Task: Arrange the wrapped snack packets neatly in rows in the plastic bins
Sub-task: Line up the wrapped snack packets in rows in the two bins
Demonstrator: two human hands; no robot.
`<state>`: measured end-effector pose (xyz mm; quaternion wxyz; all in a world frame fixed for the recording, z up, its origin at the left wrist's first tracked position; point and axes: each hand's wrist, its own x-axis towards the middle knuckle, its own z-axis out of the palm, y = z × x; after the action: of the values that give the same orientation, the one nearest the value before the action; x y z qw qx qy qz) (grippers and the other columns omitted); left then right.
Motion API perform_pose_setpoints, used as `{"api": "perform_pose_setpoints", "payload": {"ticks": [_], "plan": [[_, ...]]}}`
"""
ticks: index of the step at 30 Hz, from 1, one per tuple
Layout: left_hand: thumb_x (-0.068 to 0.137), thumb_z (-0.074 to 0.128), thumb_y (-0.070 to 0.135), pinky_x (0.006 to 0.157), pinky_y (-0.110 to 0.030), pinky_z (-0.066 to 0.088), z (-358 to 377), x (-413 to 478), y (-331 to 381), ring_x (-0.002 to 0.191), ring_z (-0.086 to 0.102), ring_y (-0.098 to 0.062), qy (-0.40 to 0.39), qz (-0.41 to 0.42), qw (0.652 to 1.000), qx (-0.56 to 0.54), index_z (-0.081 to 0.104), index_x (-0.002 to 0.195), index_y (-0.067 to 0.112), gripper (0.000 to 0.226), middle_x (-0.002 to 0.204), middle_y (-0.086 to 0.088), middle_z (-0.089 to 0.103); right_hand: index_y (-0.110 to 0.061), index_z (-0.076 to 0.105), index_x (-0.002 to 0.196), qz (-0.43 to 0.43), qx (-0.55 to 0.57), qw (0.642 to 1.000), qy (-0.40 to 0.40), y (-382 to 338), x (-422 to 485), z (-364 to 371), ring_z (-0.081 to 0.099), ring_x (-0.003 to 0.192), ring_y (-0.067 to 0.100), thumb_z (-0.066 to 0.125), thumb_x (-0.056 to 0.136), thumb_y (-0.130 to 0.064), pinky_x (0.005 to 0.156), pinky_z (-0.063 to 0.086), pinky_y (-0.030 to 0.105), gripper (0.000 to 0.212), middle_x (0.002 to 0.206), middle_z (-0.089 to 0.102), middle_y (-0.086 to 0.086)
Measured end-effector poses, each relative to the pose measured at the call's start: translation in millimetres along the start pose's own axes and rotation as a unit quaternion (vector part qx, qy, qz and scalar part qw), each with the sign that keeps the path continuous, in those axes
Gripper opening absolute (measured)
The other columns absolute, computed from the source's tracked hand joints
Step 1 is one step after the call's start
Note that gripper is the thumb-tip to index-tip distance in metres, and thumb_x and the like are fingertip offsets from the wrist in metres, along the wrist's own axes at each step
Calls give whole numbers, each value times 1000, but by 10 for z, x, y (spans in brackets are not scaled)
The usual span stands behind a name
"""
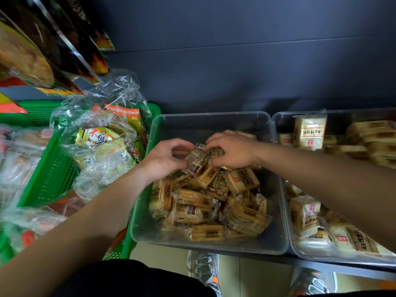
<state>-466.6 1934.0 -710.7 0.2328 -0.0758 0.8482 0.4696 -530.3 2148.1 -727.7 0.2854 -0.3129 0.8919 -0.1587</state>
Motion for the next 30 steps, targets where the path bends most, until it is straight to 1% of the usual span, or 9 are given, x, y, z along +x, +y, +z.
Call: {"api": "perform_pose_setpoints", "payload": {"ticks": [4, 6, 9, 12, 16, 20, 23, 25, 30], "plan": [[83, 72, -8, 109, -40, 49, 1, -33, -26, 116, 65, -7, 22, 19, 998, -57, 68, 119, 22, 48, 121, 6, 71, -35, 53, 140, 11, 41, 999, -10, -71, 11, 33, 37, 138, 21, 57, 87, -70, 105, 38, 41, 64, 146, 51, -4], [88, 63, -13, 107, -39, 50, 22, -40, 4, 117, 66, -12, 43, 33, 992, -112, 67, 119, 21, 46, 124, 0, 69, -33, 63, 123, 18, 32, 999, -3, -120, 18, 65, 45, 127, 20, 55, 78, -81, 100, 44, 41, 66, 133, 58, -4], [91, 49, -22, 102, -36, 53, 39, -16, 62, 120, 66, -17, 24, 42, 981, -186, 66, 119, 17, 51, 129, -6, 67, -26, 69, 94, 19, 84, 995, 58, -146, 31, 90, 60, 102, 16, 65, 82, -69, 83, 49, 35, 45, 103, 68, -5], [92, 57, -14, 104, -33, 52, -10, 37, 12, 114, 66, -9, 73, 57, 994, -54, 67, 112, 26, 45, 120, 4, 69, -20, 72, 105, 34, 136, 988, 62, -78, 7, -38, 63, 96, 13, 72, 91, -40, 81, 51, 32, 25, 102, 68, -5], [93, 63, -4, 109, -34, 48, -71, 74, -107, 111, 65, -10, 107, 40, 993, 25, 67, 113, 26, 37, 115, 7, 69, -20, 68, 114, 82, 236, 965, 78, 126, -38, -200, 66, 100, 13, 71, 93, -28, 92, 53, 35, 23, 105, 70, -5], [95, 66, 7, 109, -34, 47, -44, 74, -80, 117, 62, -16, 71, 4, 994, 84, 63, 126, 23, 35, 124, 2, 66, -25, 61, 117, 107, 256, 956, 94, 214, -67, -220, 66, 102, 13, 68, 96, -26, 94, 54, 38, 23, 110, 69, -5], [97, 67, 21, 103, -30, 43, 24, 56, -48, 124, 57, -20, -3, -81, 981, 178, 52, 142, 21, 48, 138, 0, 59, -21, 54, 134, 107, 195, 967, 128, 190, -64, -199, 61, 107, 15, 65, 98, -29, 89, 49, 31, 39, 117, 61, -7], [93, 71, 26, 103, -33, 45, 77, 48, -44, 120, 57, -20, -62, -126, 967, 211, 50, 145, 22, 56, 139, -2, 58, -21, 54, 135, 100, 154, 973, 139, 164, -55, -183, 60, 106, 15, 67, 97, -29, 84, 44, 28, 41, 115, 60, -6], [81, 82, 14, 107, -36, 44, 52, 41, -16, 122, 58, -19, -63, -101, 968, 223, 56, 140, 23, 65, 133, 3, 62, -23, 59, 129, 94, 136, 978, 128, 158, -60, -186, 63, 100, 14, 69, 95, -26, 85, 50, 30, 36, 110, 64, -6]]}}
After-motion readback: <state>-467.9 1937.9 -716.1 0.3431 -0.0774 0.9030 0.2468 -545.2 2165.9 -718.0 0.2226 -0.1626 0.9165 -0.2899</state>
